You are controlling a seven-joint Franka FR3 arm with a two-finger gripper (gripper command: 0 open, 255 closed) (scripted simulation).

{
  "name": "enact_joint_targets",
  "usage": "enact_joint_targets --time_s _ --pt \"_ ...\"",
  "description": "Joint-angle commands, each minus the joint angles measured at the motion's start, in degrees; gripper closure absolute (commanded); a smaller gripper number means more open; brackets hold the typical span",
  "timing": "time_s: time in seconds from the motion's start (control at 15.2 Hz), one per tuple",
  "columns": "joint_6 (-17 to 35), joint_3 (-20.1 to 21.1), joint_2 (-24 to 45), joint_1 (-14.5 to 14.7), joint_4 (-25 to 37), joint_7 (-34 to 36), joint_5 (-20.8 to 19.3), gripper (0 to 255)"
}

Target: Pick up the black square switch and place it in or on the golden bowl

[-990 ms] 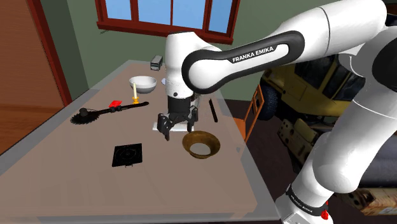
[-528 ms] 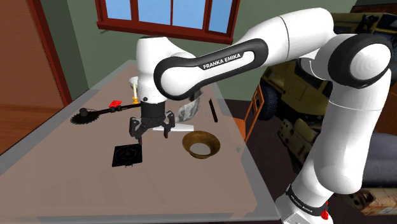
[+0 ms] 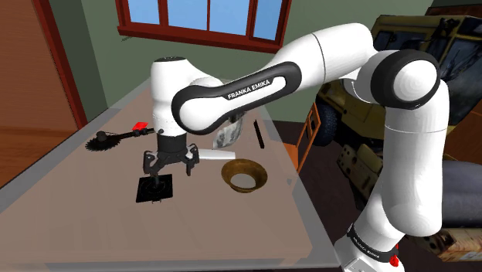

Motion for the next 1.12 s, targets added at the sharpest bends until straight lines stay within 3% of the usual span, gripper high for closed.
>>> enact_joint_targets --time_s 0.0,0.59,0.66,1.06 --pt "1.4 -0.1 0.6 0.2 -0.7 0.3 -0.4 0" --pt "1.7 -0.2 0.8 0.2 -1.0 0.4 -0.5 0" --pt "1.7 -0.2 0.8 0.2 -1.0 0.4 -0.5 255" --pt "1.7 -0.2 0.8 0.2 -1.0 0.4 -0.5 255"
